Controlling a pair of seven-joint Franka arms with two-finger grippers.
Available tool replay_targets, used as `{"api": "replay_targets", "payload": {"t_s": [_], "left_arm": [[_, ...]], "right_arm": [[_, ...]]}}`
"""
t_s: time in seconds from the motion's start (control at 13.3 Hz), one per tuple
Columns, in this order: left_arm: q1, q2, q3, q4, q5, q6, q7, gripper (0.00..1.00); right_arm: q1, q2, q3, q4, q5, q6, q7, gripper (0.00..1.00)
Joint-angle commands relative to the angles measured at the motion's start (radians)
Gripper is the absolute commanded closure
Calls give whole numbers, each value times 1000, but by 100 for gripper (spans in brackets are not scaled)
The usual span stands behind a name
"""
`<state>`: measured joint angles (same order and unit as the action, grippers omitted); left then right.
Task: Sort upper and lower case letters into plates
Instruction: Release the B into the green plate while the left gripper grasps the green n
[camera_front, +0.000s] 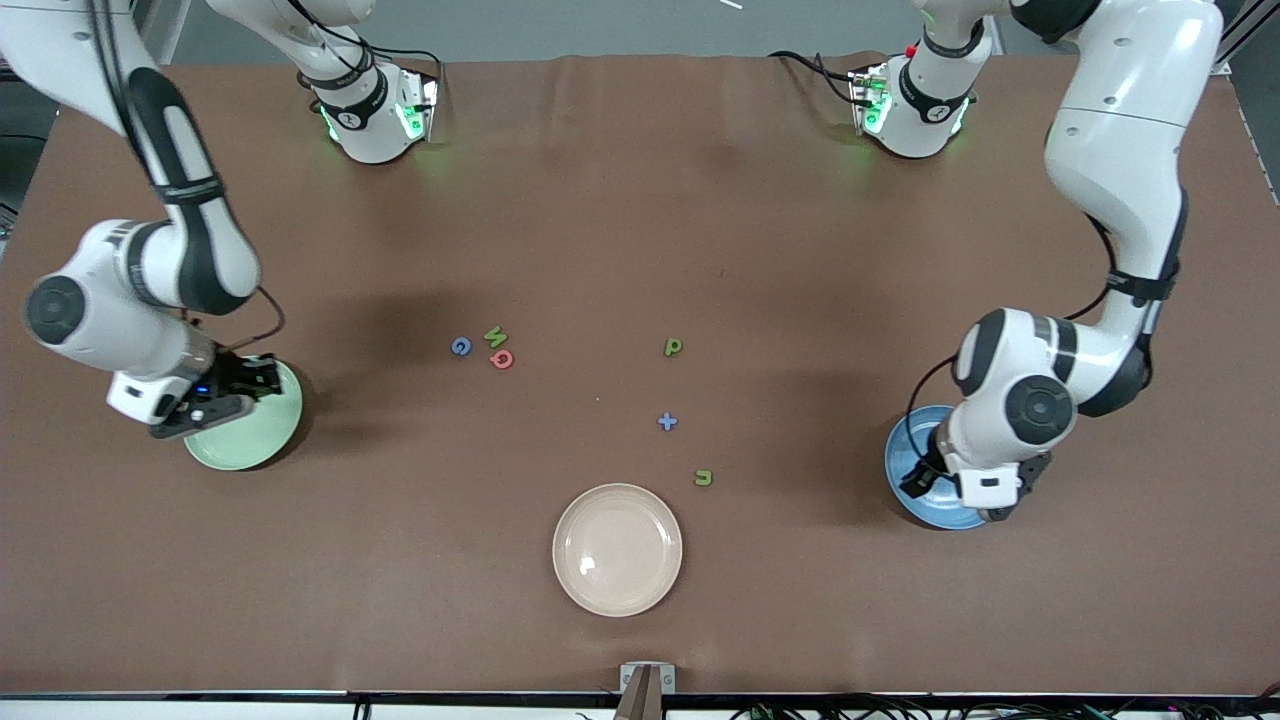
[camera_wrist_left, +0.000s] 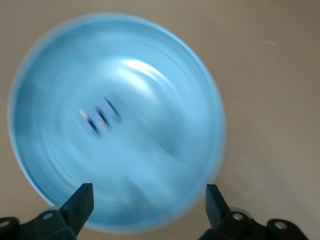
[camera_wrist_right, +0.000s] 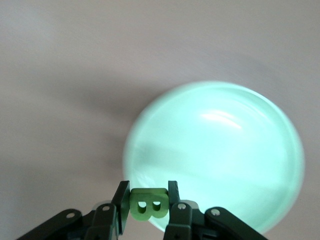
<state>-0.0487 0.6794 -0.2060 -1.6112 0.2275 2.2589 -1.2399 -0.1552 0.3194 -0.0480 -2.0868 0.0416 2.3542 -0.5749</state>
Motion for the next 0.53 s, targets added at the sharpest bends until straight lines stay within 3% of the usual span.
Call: {"api": "replay_targets", "payload": {"t_s": [0.0, 0.3, 0.45], "left_arm": [[-97, 64, 11, 115, -13, -7, -226, 0], [-247, 233, 11, 365, -45, -4, -527, 0], [-275, 262, 7, 402, -60, 1, -585, 0]], "right_arm": [[-70, 42, 23, -18, 8, 39, -57, 85], [-89, 122, 22, -19, 1, 115, -66, 85], [-107, 135, 22, -21, 1, 125, -103, 84]]}}
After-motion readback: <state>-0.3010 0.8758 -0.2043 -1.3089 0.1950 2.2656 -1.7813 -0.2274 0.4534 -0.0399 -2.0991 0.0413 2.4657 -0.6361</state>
